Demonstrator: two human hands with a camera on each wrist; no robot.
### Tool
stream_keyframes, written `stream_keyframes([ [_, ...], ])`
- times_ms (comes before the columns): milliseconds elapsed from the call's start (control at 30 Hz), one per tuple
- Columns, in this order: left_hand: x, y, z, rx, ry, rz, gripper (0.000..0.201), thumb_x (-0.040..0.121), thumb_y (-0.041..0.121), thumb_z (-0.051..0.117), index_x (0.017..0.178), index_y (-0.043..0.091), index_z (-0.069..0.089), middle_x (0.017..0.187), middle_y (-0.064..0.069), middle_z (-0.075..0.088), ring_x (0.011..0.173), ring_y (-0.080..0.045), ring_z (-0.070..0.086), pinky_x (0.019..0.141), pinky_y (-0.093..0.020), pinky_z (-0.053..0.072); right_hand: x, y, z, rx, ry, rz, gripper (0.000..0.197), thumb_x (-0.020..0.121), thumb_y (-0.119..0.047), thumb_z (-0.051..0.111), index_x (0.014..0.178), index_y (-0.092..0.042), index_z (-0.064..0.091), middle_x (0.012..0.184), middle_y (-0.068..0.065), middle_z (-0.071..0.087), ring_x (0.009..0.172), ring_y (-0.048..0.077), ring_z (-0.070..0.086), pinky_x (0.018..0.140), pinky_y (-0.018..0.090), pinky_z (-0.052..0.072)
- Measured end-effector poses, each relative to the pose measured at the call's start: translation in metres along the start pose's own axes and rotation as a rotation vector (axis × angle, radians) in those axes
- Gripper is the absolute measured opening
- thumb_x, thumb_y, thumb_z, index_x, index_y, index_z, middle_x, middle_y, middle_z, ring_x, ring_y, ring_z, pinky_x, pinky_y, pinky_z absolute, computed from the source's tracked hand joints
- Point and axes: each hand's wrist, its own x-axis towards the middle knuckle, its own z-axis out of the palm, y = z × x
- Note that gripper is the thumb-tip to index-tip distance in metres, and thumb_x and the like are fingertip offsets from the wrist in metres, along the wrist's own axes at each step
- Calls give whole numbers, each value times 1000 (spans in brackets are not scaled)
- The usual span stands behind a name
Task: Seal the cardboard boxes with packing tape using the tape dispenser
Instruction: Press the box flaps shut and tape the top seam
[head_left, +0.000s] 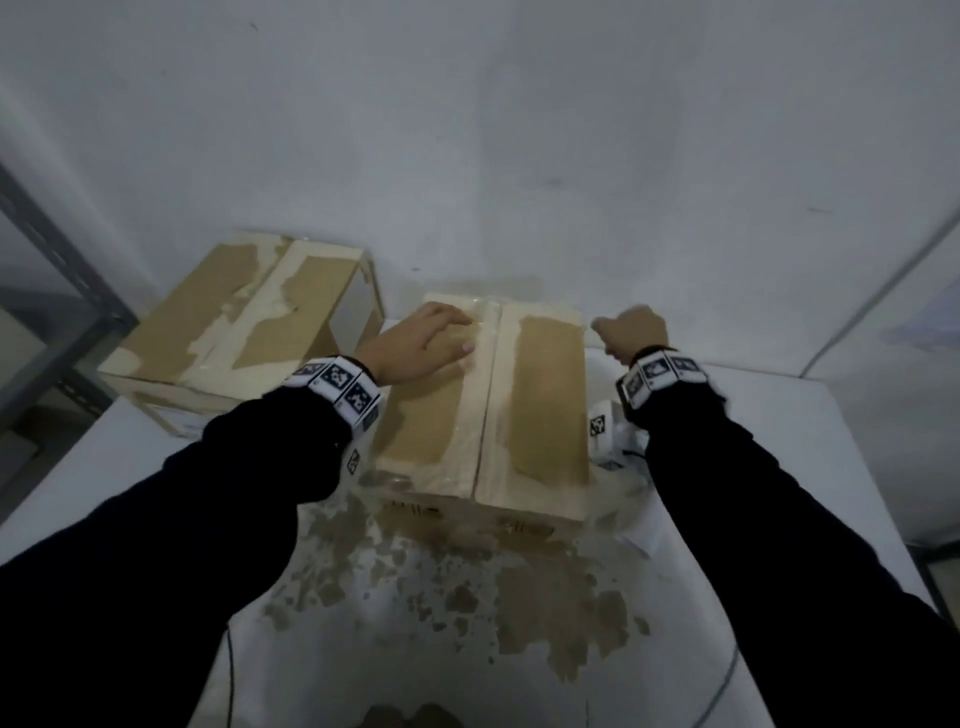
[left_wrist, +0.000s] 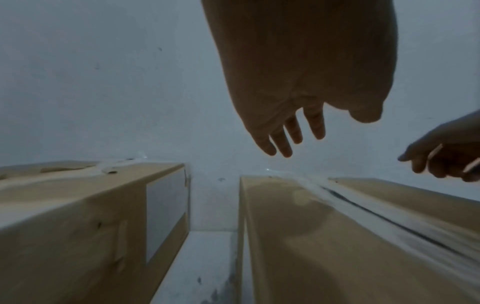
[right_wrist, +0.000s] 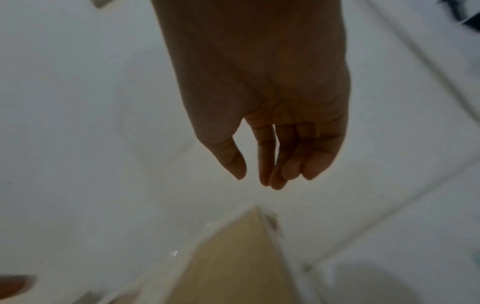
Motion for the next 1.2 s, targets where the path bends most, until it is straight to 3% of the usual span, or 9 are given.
stream_keyframes([
  [133,46,-8,-7,133,-23,-80,55,97,39,41,143,10,32,150,-9,25,135,-24,34,110,-30,25,19,-67,18,-232,-123,-253,42,95,-19,47,132,1,52,139,20,52,128,34,47,103,34,39],
  [233,70,-15,4,219,-26,-84,58,96,37,43,145,8,27,151,-11,23,136,-27,32,113,-36,27,32,-88,43,-413,-304,-337,53,99,-24,44,148,-9,30,154,12,33,140,29,35,113,37,31],
  [433,109,-35,14,304,77,-89,59,96,42,40,148,22,22,155,-1,21,142,-20,21,115,-44,22,58,-82,67,-519,-354,-259,58,99,-47,41,150,-24,28,157,0,30,144,25,28,117,53,12],
  [600,120,-38,23,483,-216,-68,64,96,54,24,149,31,-2,158,8,-8,147,-20,-6,116,-53,6,70,-74,72,-586,-450,-295,56,100,-50,33,152,-31,21,158,-2,28,145,24,26,116,54,9],
  [767,118,-36,24,474,-245,-88,68,94,58,24,149,31,-6,158,8,-13,146,-20,-11,116,-53,2,65,-76,78,-639,-413,-399,64,102,-40,33,154,-22,0,163,1,0,149,24,8,115,58,6],
  [867,117,-33,22,462,-247,-92,73,93,59,27,149,28,-8,158,7,-12,146,-21,-10,115,-54,3,56,-83,83,-634,-352,-533,57,100,-28,37,152,-15,17,159,7,22,145,23,23,116,56,6],
  [933,115,-30,19,435,-250,-87,82,91,59,34,149,22,-10,158,5,-11,146,-21,-10,116,-54,3,52,-87,86,-599,-384,-484,50,99,-27,39,145,-12,30,149,10,37,138,26,37,115,55,11],
  [1033,111,-34,13,389,-259,-57,100,84,61,50,149,16,-12,158,2,-13,146,-21,-9,116,-55,3,52,-91,91,-591,-396,-406,46,100,-30,36,141,-9,35,145,14,36,133,32,40,112,51,21],
  [1200,101,-47,14,452,-288,-9,98,83,64,48,150,21,-9,156,-1,-21,146,-20,-11,116,-53,1,57,-93,90,-602,-426,-372,52,100,-40,37,141,-9,36,147,16,36,133,36,40,109,48,28],
])
